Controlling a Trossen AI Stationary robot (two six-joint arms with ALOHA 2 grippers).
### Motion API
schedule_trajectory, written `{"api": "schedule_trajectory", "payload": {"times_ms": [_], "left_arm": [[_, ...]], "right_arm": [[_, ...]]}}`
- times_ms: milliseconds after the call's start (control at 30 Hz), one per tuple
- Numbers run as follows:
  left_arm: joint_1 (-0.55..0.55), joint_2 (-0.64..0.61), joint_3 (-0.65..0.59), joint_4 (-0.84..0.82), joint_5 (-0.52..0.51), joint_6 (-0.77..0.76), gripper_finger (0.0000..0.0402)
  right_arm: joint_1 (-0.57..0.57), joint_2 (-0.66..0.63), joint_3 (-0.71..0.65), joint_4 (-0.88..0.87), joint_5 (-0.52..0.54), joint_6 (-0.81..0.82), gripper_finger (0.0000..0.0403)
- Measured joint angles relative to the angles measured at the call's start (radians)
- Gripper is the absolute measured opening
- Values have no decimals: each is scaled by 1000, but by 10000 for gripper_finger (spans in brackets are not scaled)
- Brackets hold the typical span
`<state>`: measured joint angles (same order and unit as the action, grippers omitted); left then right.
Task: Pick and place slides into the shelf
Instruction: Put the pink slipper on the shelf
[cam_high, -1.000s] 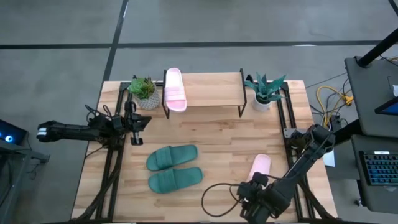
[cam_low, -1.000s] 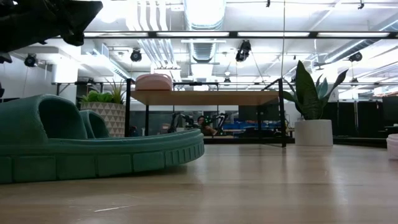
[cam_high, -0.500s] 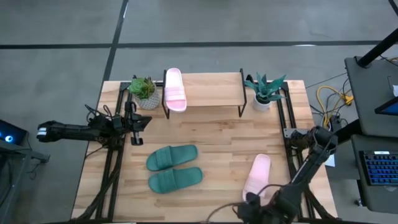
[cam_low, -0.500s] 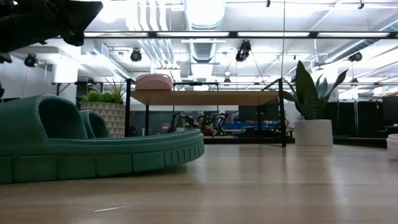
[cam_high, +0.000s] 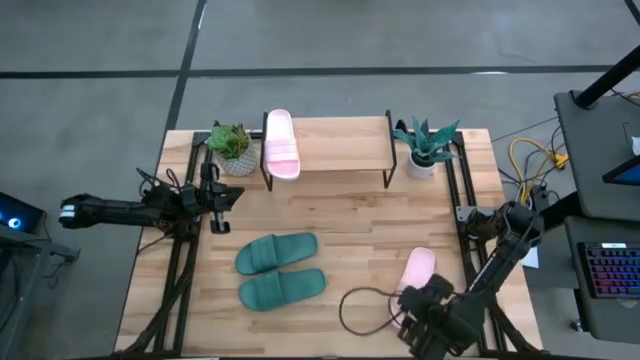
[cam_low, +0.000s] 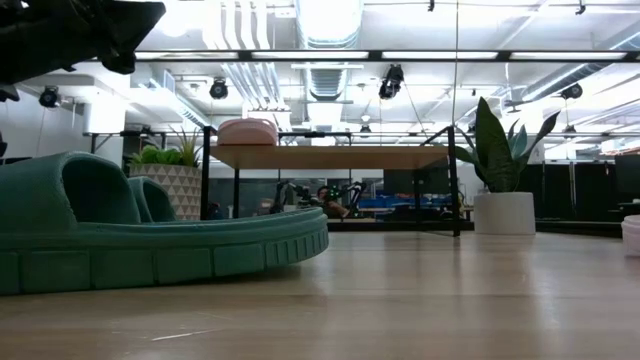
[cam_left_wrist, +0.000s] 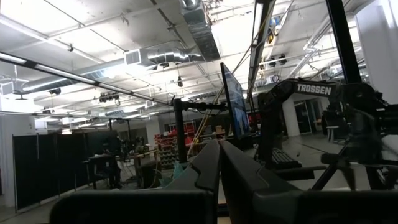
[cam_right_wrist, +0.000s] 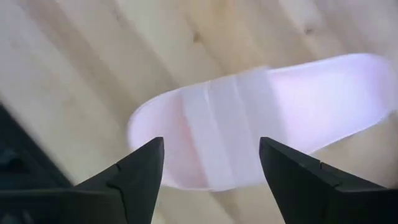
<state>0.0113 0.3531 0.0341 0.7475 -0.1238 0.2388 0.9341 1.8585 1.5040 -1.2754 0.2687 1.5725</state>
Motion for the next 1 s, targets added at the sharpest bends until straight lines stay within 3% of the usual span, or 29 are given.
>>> {"api": "schedule_trajectory", "payload": {"times_ms": [167,400,733,1000], "left_arm": [[0,1,0,-1,0,-5,0],[0,0,0,-1,0,-49,0],[0,0,0,0,0,-49,0],[0,2,0,-1,0,-49,0]], "right_arm": [[-28,-52,-10,-32,43,-140,248],[-103,-249,-138,-1,14,-187,230],[-154,-612,-522,448,-42,-221,228],[-154,-666,-706,565,-66,-249,228]]}}
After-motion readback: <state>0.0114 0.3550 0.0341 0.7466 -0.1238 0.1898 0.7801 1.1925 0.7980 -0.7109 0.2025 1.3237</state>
